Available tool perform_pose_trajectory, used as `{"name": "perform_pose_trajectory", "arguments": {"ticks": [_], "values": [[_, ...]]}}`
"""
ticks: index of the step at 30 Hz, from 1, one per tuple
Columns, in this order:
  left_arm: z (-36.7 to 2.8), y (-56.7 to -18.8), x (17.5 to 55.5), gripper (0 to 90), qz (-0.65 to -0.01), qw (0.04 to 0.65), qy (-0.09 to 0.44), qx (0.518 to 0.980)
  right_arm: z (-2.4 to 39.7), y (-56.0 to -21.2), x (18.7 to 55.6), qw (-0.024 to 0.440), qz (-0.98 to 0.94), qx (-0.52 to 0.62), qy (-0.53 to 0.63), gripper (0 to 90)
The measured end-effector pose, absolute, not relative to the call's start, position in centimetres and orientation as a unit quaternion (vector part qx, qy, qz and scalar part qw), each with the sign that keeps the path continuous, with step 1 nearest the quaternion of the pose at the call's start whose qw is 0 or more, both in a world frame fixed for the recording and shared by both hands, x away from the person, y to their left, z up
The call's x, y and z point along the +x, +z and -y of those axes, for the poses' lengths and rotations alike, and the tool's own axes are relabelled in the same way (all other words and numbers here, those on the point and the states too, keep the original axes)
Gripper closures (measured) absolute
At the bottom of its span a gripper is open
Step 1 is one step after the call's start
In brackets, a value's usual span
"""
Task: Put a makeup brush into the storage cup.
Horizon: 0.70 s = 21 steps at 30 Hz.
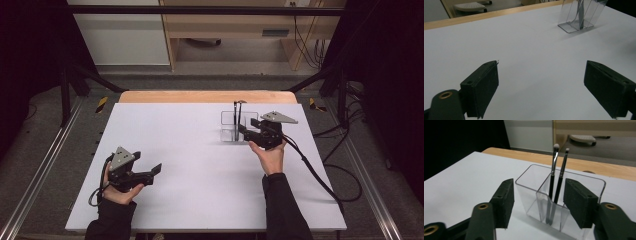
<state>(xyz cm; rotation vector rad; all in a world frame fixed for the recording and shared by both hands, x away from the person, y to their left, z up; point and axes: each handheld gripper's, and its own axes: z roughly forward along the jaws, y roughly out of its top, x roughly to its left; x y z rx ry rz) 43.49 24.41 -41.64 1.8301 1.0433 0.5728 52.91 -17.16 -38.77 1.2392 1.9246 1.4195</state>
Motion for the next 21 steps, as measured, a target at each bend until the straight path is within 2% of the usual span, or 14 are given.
{"name": "perform_pose_trajectory", "arguments": {"ticks": [13,21], "values": [[-24.5,-41.7,43.5,11.1,-0.424,0.460,0.233,0.744,17.7,-38.8,49.9,0.204,-0.726,0.421,0.504,14.5],[-24.5,-41.8,43.6,10.6,-0.426,0.456,0.234,0.745,19.1,-39.1,48.3,0.204,-0.728,0.416,0.505,9.9]]}}
